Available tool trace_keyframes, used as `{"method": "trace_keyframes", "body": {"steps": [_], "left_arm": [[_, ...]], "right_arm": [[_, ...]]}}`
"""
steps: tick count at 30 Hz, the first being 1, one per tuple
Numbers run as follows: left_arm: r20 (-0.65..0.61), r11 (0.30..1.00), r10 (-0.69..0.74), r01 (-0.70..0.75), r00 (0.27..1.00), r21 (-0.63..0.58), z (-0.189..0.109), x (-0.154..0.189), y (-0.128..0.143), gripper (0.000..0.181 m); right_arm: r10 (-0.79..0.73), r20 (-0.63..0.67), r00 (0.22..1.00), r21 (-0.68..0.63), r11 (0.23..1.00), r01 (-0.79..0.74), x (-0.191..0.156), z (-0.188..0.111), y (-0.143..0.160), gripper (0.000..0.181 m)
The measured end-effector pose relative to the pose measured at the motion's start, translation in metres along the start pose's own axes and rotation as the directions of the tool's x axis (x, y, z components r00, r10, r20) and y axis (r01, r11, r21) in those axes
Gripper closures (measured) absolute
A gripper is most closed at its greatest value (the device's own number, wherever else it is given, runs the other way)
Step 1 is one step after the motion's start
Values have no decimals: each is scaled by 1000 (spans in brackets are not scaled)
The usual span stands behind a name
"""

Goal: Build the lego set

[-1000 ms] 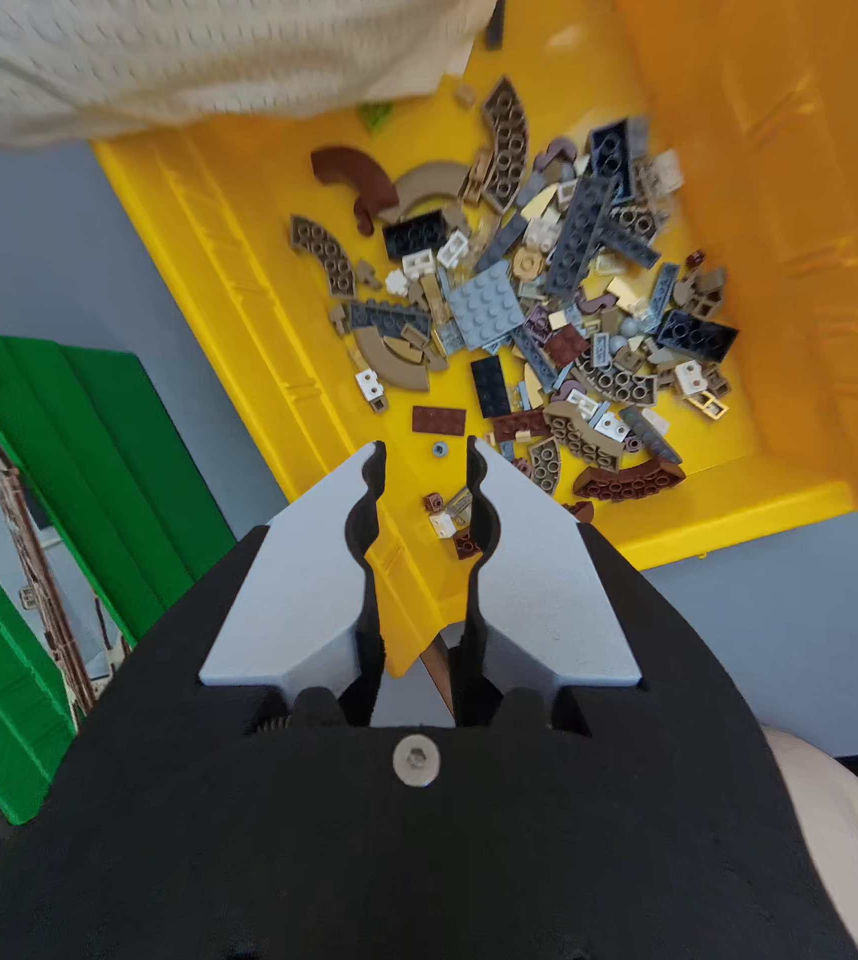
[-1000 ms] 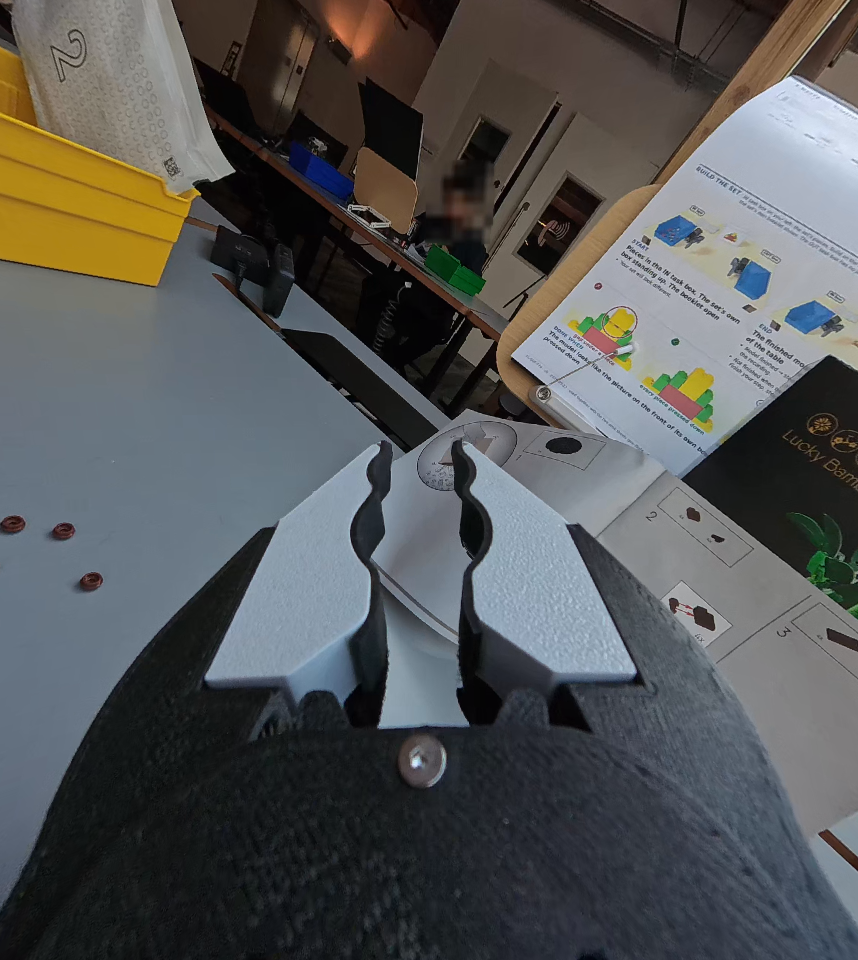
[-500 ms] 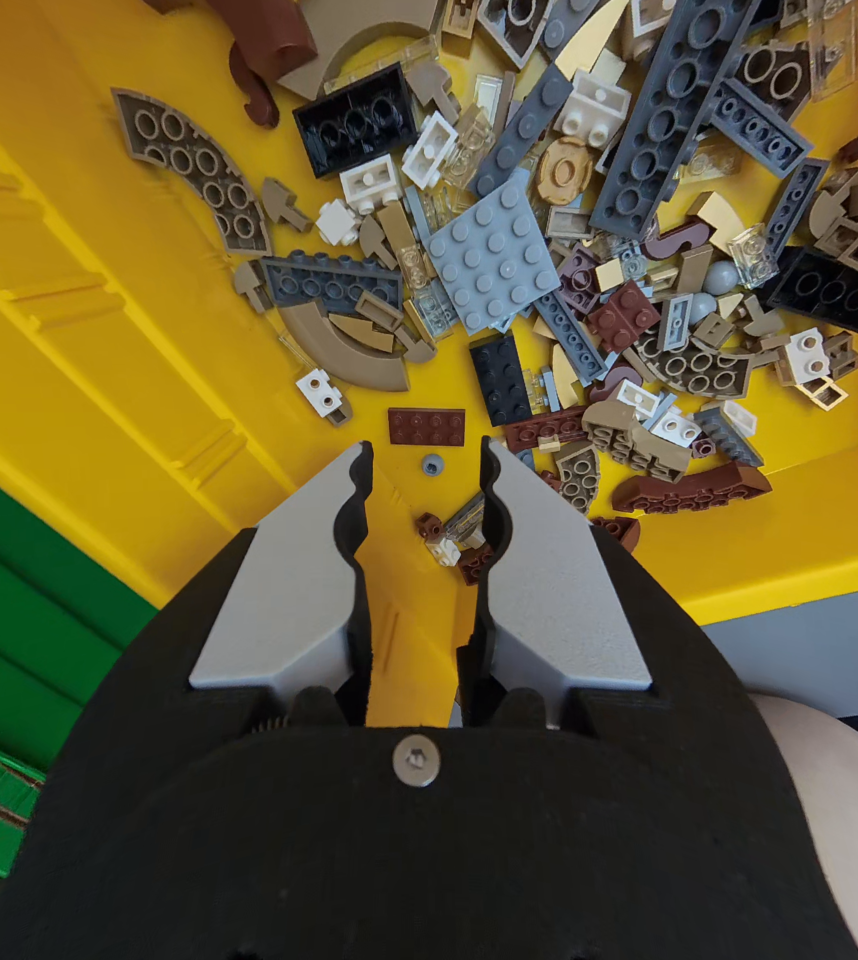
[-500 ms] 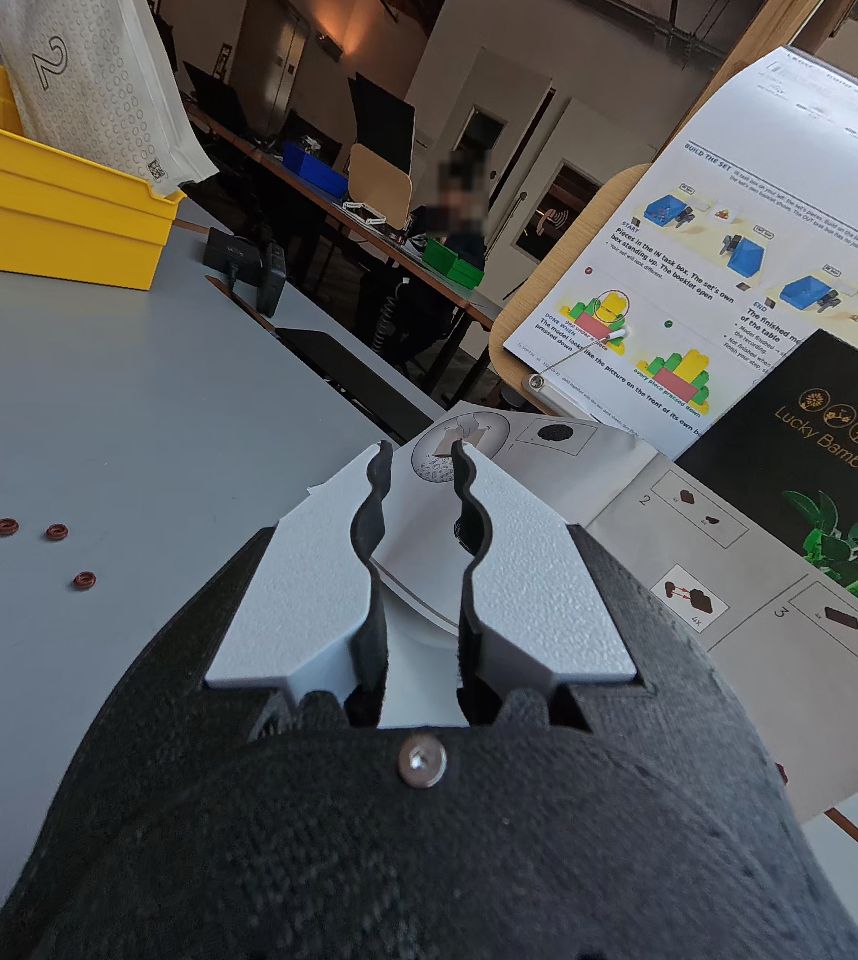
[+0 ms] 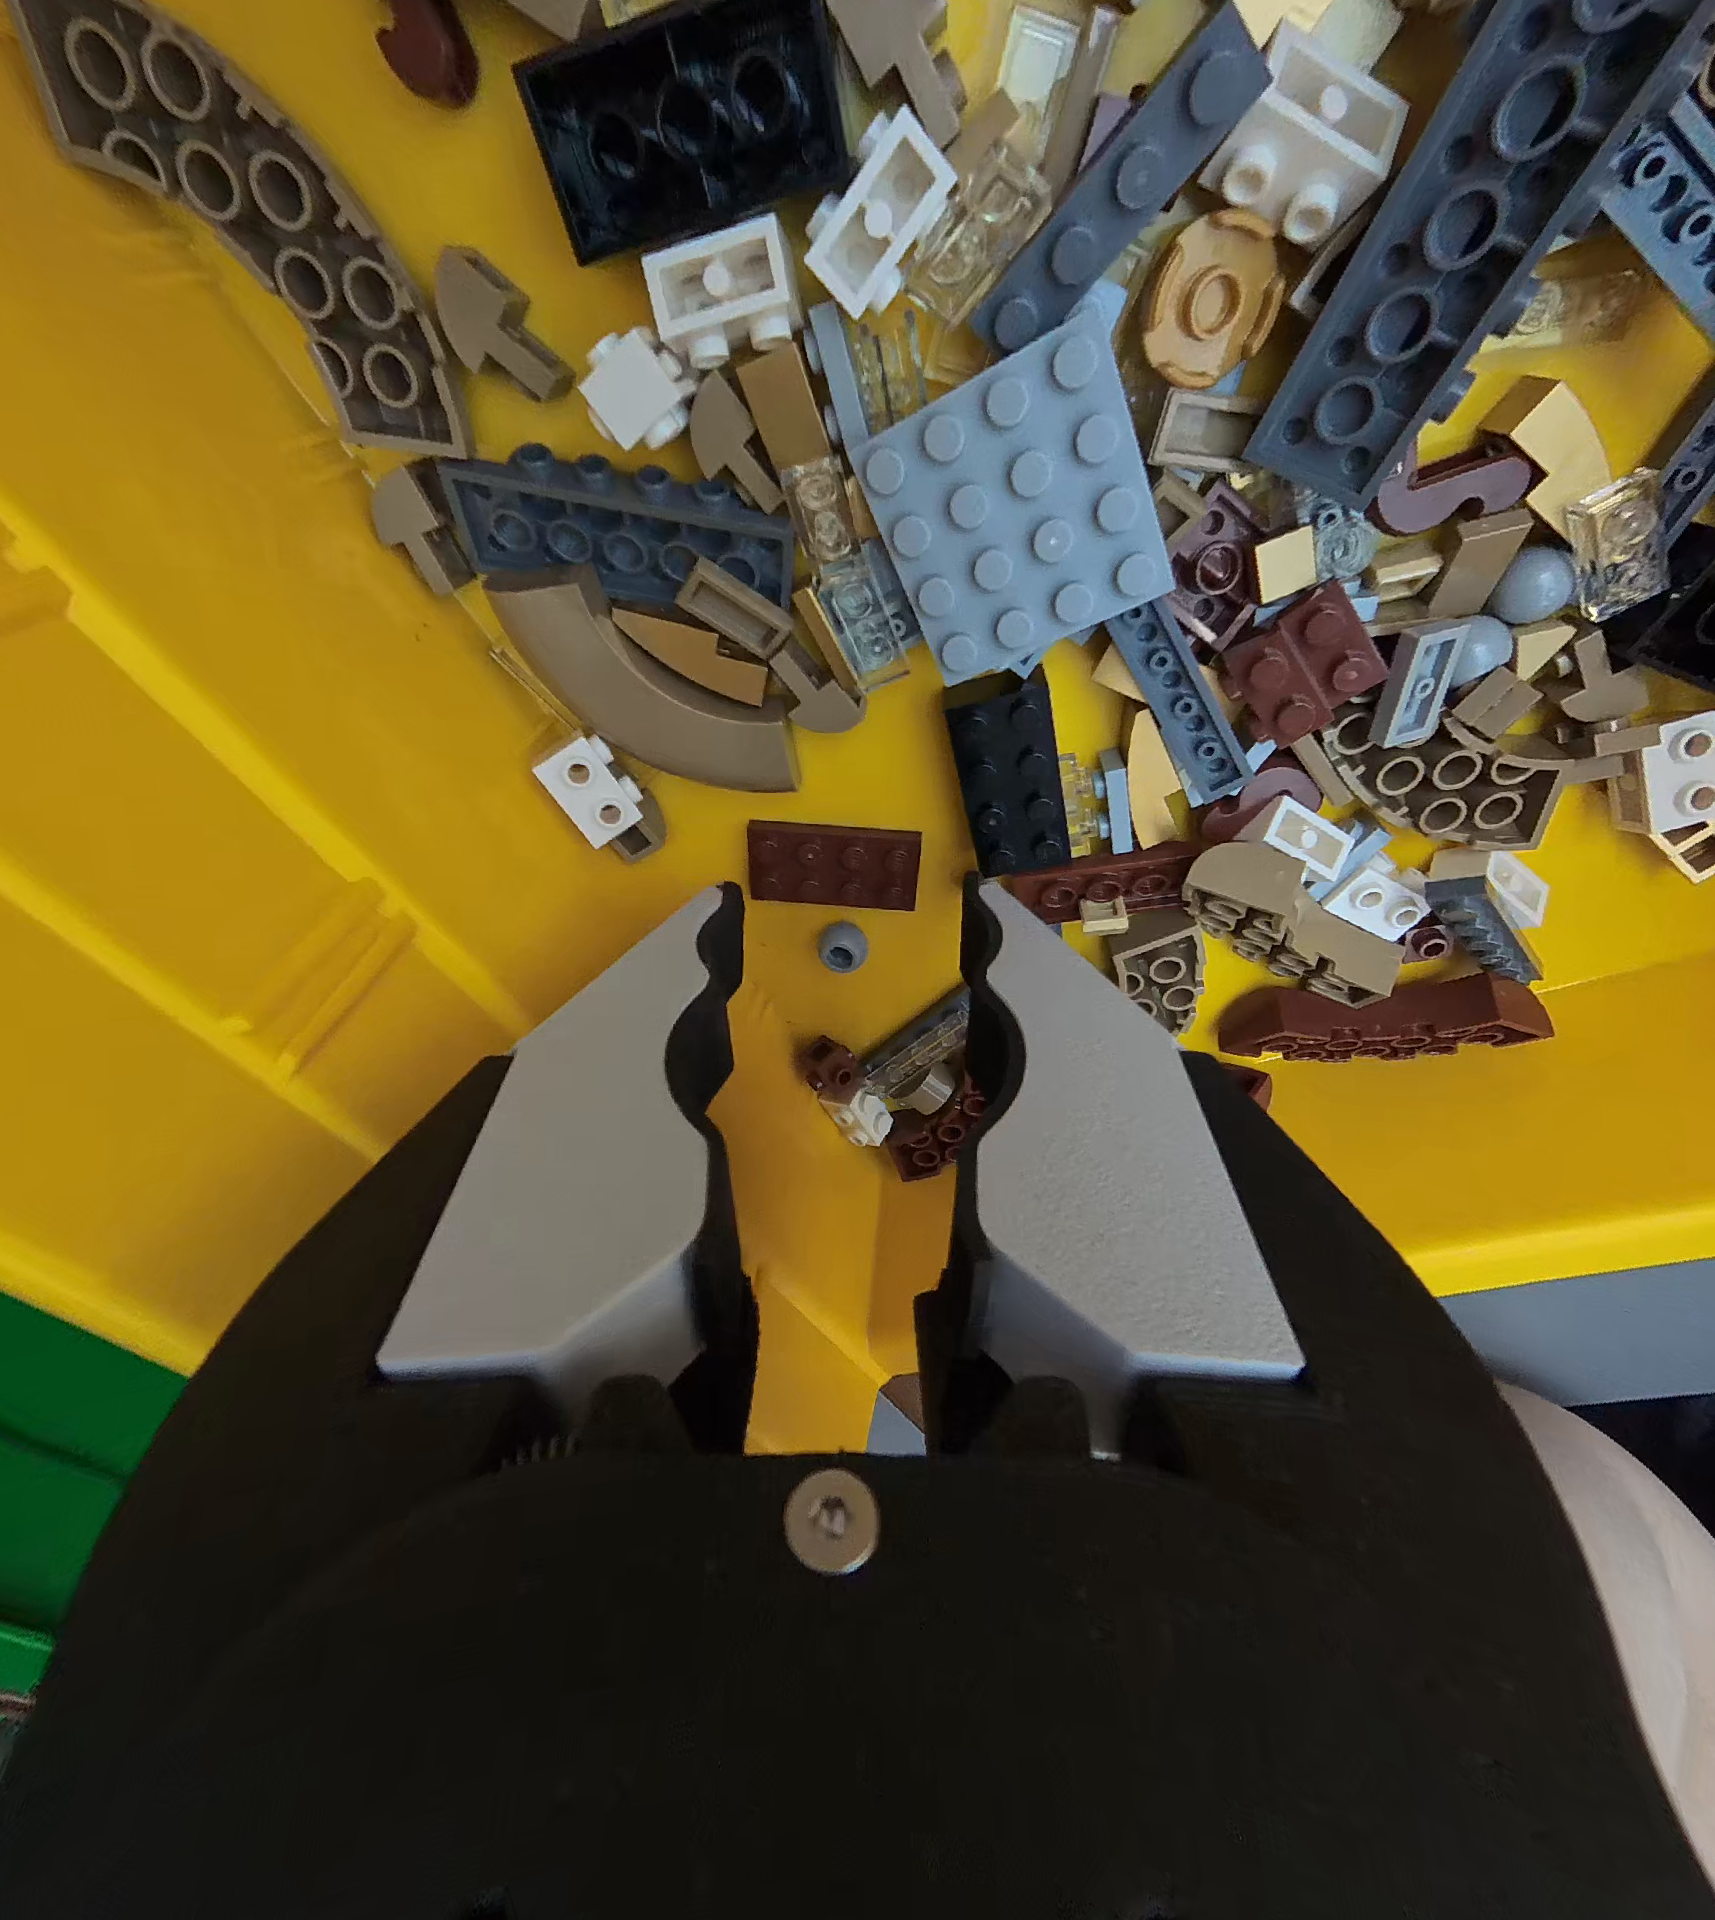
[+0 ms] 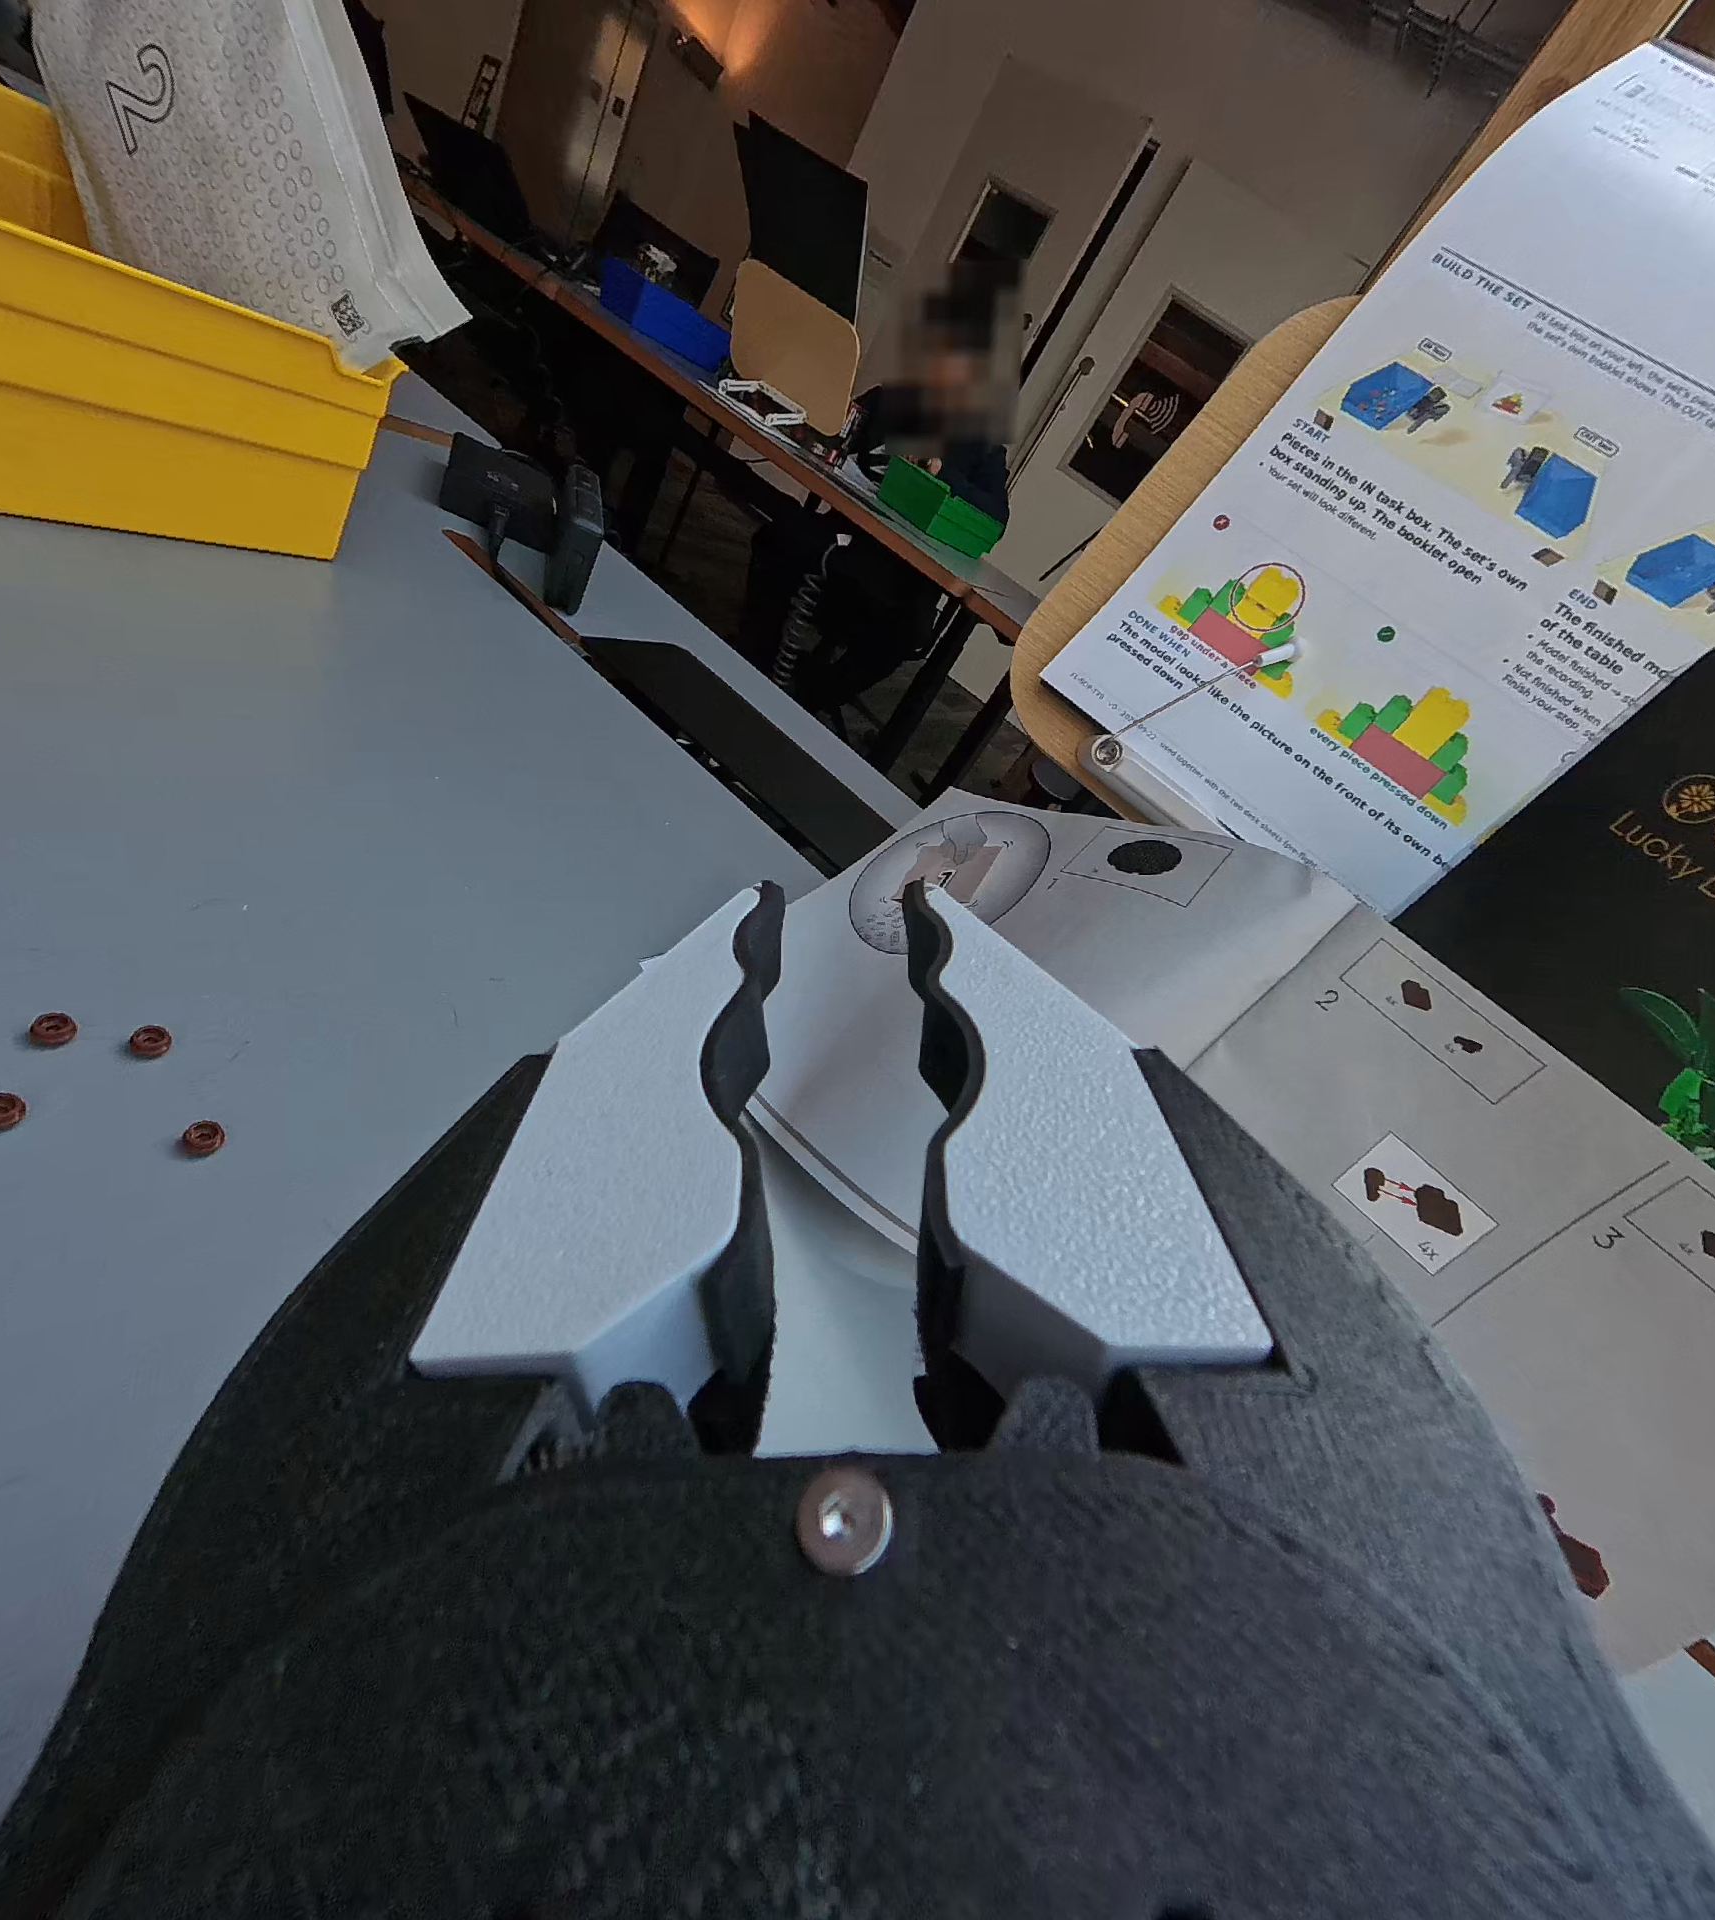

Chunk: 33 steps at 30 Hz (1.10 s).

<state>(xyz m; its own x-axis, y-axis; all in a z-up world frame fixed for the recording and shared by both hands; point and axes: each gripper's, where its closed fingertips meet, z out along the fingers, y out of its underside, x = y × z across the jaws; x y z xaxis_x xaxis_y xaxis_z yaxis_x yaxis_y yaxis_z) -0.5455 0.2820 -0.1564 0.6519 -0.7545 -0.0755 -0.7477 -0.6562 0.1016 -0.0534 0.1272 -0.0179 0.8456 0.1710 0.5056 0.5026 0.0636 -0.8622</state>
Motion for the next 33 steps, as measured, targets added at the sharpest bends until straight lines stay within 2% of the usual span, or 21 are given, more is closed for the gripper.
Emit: {"method": "trace_keyframes", "body": {"steps": [5,9,17,21,23,26,28,30,31,33], "left_arm": [[-9,1000,-6,6,1000,-2,1,0,-2,140],[-71,1000,-22,22,997,0,2,5,-1,151],[-58,1000,-27,26,998,-5,-2,3,3,151],[-42,996,-60,63,997,65,-25,4,4,151],[-52,984,-57,65,997,166,-50,12,-1,151],[-102,910,23,22,995,414,-106,49,-27,151],[-176,808,159,-26,971,588,-150,99,-51,151],[-246,705,408,-132,879,697,-184,176,-61,151],[-236,660,521,-211,820,721,-191,213,-63,151],[-167,595,672,-392,721,702,-181,274,-64,151]], "right_arm": [[-7,19,1000,-18,1000,8,-4,2,3,158],[-9,31,999,-24,1000,10,-6,3,4,158],[-12,38,999,-33,999,13,-7,4,6,158],[-18,39,999,-36,999,20,-8,4,6,158],[-23,37,999,-38,999,25,-7,4,6,158],[-25,30,999,-40,999,26,-5,4,7,158],[-23,21,1000,-40,999,24,-3,4,8,158],[-19,14,1000,-43,999,20,-1,3,9,158],[-19,11,1000,-45,999,19,0,3,10,158],[-23,10,1000,-42,999,24,1,2,9,158]]}}
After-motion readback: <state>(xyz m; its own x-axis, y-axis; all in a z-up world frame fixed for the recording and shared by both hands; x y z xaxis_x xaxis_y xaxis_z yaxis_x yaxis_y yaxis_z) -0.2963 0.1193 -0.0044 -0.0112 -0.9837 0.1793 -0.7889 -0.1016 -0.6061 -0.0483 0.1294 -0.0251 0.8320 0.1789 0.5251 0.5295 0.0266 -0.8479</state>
